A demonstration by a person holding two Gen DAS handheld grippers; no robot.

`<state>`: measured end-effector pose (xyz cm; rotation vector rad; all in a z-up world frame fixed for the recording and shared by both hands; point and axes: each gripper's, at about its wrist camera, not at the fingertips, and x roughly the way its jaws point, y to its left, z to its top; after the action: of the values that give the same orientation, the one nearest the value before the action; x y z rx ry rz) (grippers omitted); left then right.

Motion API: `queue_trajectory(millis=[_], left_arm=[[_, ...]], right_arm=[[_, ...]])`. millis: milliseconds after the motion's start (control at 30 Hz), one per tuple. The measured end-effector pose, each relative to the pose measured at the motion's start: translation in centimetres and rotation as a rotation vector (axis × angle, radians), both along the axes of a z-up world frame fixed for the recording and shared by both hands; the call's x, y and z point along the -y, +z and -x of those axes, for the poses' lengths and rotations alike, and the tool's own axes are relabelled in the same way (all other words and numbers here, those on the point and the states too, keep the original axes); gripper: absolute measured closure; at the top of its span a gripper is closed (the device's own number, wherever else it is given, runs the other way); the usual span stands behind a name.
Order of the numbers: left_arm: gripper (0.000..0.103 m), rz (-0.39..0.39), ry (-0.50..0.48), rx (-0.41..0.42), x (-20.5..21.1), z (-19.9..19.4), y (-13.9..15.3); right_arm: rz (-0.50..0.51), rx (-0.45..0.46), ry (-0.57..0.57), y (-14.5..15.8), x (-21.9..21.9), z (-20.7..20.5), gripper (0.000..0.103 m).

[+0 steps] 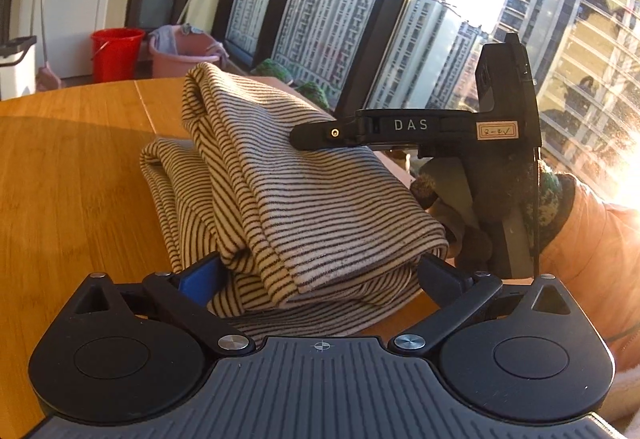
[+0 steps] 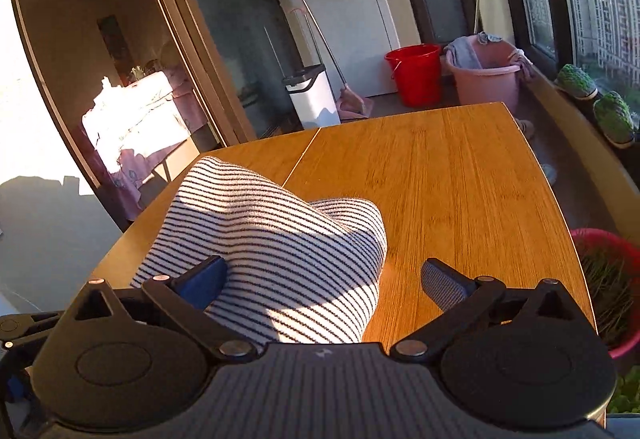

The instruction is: Fold clothes

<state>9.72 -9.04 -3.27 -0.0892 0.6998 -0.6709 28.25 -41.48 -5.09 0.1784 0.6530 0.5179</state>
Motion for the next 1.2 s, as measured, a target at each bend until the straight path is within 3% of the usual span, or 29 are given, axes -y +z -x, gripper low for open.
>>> queue_trajectory(millis=[233, 400, 467, 500, 600, 700, 767, 800, 900, 1000, 1067, 1200], left_arm=[[0.000, 0.031, 0.028, -0.018, -0.7, -0.5, -0.3], [0.000, 0.249, 0.071, -0.057, -3.3, -1.4, 0.2], [0.005, 0.286, 0.080, -0.067, -3.6, -1.7, 0.1], [0.016, 0.278, 0.090, -0.068, -3.5, -1.8, 0.0], [0.034, 0.248, 0.135, -0.078, -3.1, -1.8, -0.5], [0.047, 0.239, 0.153, -0.078, -3.5, -1.9, -0.8], [0.048, 0.228, 0.159, -0.080, -3.6, -1.9, -0.9], [0.048, 0.221, 0.161, -0.082, -3.6, -1.9, -1.0], [0.047, 0.158, 0.141, -0.031, -2.4, -1.4, -0.7], [0.044, 0.095, 0.123, 0.020, -1.3, -0.6, -0.5], [0.035, 0.093, 0.117, 0.023, -1.1, -0.7, -0.7], [0.031, 0.090, 0.110, 0.038, -0.5, -0.8, -0.9]], right_arm=[[0.044, 0.106, -0.044, 0.5, -0.4, 2.4, 0.000], [0.054, 0.196, -0.098, -0.3, -0.7, 4.2, 0.000], [0.060, 0.207, -0.103, -0.3, -0.9, 4.4, 0.000], [0.063, 0.210, -0.102, -0.3, -0.9, 4.4, 0.000], [0.062, 0.226, -0.105, -0.3, -0.8, 4.7, 0.000], [0.082, 0.281, -0.105, 0.3, -1.0, 5.9, 0.000], [0.099, 0.342, -0.080, 1.6, -1.4, 6.8, 0.003], [0.109, 0.361, -0.056, 2.3, -1.8, 7.0, 0.010], [0.121, 0.372, 0.022, 4.4, -3.6, 6.7, 0.019], [0.168, 0.367, 0.054, 5.0, -6.3, 5.2, 0.019], [0.252, 0.370, 0.093, 5.1, -8.5, 3.9, 0.015], [0.362, 0.231, 0.213, 4.6, -11.8, 0.1, 0.013]])
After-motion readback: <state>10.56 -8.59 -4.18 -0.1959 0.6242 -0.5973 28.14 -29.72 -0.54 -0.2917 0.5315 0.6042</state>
